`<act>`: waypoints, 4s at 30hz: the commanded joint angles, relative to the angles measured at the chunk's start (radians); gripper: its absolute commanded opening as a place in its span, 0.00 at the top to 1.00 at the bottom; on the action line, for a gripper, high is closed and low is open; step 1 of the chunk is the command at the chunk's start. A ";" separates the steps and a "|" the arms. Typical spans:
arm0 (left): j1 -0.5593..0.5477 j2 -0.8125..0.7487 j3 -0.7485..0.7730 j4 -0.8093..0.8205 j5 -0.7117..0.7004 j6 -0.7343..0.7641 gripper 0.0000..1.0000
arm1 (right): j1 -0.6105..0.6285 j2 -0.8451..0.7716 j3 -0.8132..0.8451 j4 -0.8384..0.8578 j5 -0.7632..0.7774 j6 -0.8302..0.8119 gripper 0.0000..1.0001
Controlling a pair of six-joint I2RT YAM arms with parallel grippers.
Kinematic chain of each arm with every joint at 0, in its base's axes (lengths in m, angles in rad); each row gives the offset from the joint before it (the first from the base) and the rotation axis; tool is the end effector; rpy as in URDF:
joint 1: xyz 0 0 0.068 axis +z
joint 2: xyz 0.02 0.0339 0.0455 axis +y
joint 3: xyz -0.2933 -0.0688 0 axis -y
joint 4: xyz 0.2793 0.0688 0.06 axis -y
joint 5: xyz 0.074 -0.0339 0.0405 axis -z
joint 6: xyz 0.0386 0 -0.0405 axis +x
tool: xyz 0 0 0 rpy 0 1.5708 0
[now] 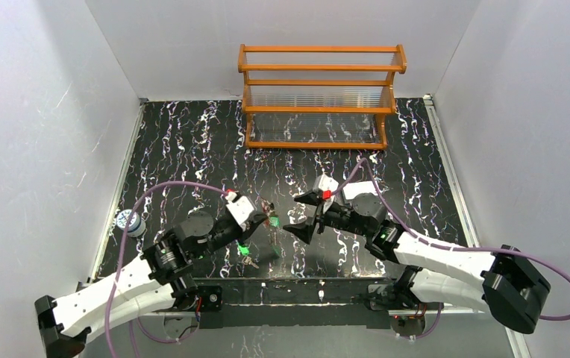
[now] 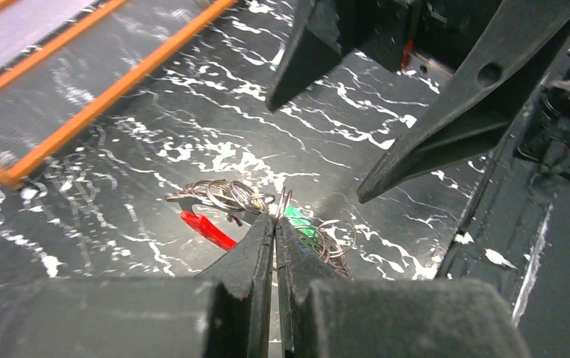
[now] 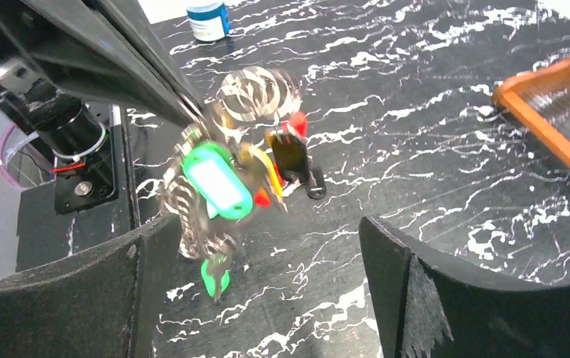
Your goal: Put the keys on the keyring
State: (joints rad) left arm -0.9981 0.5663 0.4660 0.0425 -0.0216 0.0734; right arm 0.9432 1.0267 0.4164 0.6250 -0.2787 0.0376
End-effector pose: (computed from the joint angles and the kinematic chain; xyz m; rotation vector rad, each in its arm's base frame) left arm 0.0922 -0.1414 0.2961 0.8397 1.4478 -0.6884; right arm 0.1338 0.2026 0.2552 -0.9202 1.3619 0.9791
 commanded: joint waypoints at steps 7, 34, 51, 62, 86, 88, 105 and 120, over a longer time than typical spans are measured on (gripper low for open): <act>-0.005 -0.164 0.213 -0.414 -0.297 -0.012 1.00 | 0.003 0.200 0.221 -0.233 0.137 0.203 0.07; -0.004 -0.332 0.248 -0.549 -0.396 -0.066 1.00 | 0.132 0.845 0.762 -0.650 -0.063 0.274 0.55; -0.004 -0.375 0.246 -0.548 -0.363 -0.065 1.00 | 0.337 0.979 0.897 -0.835 0.273 0.347 0.32; -0.004 -0.381 0.243 -0.549 -0.336 -0.054 1.00 | 0.412 0.975 0.905 -0.901 0.470 0.313 0.45; -0.004 -0.304 0.214 -0.511 -0.324 -0.067 1.00 | 0.320 0.782 0.681 -0.928 0.530 0.309 0.78; -0.004 -0.292 0.198 -0.489 -0.315 -0.067 1.00 | 0.260 0.748 0.644 -0.916 0.493 0.317 0.78; -0.004 -0.035 0.058 -0.226 -0.189 0.020 1.00 | -0.040 0.516 0.504 -0.859 0.195 0.294 0.53; -0.004 0.023 0.048 -0.233 -0.137 0.102 1.00 | -0.095 0.569 0.479 -0.863 0.021 0.402 0.54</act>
State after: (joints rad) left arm -0.9981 0.5880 0.4839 -0.2062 -0.1745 0.1513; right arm 0.8455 1.5696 0.9009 -0.2363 -0.2070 0.3912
